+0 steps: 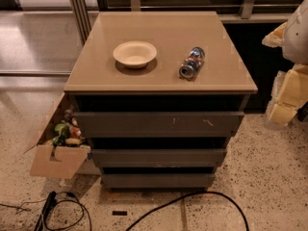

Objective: Open bottom drawer

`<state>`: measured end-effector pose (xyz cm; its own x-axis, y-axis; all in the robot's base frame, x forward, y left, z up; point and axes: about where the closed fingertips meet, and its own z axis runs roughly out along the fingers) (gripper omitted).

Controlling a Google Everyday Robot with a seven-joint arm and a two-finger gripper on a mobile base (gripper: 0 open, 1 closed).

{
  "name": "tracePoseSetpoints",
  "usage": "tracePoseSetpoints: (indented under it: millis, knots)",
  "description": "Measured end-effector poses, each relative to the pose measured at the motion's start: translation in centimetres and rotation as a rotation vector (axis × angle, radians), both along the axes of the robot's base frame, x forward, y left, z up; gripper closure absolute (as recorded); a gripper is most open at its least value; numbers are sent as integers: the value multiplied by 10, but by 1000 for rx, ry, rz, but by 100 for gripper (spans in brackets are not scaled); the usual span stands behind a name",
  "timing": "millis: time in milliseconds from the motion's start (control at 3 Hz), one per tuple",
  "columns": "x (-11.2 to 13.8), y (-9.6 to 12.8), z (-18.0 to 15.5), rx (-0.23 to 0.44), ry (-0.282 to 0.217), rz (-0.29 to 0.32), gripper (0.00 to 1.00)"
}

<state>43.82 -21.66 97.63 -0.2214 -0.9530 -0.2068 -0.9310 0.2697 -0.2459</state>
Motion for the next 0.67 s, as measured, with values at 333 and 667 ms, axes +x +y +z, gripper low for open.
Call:
tracePoseSetpoints:
  millis: [333,667]
  knots:
    - [0,0,0,0,0,0,0]
    - [-3,4,-7,38,1,11,0]
